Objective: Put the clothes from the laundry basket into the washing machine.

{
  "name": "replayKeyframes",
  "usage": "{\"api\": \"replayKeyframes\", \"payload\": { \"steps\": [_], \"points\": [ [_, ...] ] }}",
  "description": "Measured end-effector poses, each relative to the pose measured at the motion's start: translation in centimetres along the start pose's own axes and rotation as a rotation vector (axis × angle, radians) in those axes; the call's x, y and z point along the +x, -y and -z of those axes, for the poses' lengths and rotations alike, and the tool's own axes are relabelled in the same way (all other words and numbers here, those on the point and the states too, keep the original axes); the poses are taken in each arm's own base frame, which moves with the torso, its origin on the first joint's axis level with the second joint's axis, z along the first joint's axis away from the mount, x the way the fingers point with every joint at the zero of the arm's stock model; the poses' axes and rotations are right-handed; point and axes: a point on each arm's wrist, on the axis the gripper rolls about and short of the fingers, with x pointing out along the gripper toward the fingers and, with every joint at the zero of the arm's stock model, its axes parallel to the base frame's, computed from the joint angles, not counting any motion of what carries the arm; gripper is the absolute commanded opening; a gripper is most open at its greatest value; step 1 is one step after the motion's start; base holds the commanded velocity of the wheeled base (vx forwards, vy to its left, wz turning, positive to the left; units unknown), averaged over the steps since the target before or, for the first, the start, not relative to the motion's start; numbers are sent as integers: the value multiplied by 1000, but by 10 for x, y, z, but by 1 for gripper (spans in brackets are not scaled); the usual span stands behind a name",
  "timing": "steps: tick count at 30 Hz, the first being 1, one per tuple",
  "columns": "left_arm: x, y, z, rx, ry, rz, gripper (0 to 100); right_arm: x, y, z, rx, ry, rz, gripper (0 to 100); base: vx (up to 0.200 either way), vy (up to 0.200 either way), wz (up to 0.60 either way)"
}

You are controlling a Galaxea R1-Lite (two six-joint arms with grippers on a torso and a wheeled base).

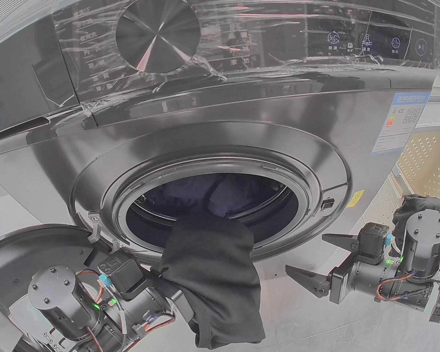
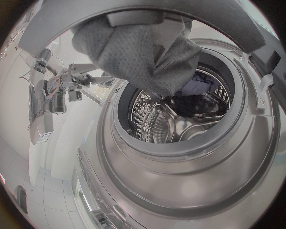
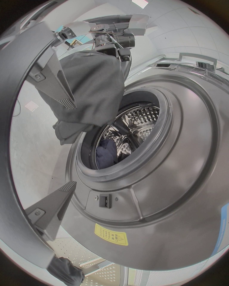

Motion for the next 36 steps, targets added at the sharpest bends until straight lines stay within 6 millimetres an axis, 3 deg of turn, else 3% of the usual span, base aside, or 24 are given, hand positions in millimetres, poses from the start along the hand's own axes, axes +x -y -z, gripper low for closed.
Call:
{"api": "replayKeyframes", "payload": {
  "steps": [14,29,36],
  "points": [
    [37,3,10,17,0,44,0,-9,-11,0,-4,-6,-47,100,0,0,0],
    [127,-32,13,-14,161,-42,0,-11,-14,0,-4,-6,-56,100,0,0,0],
    [155,-51,24,-20,177,-93,0,-11,-13,1,-3,-12,-55,100,0,0,0]
  ]
}}
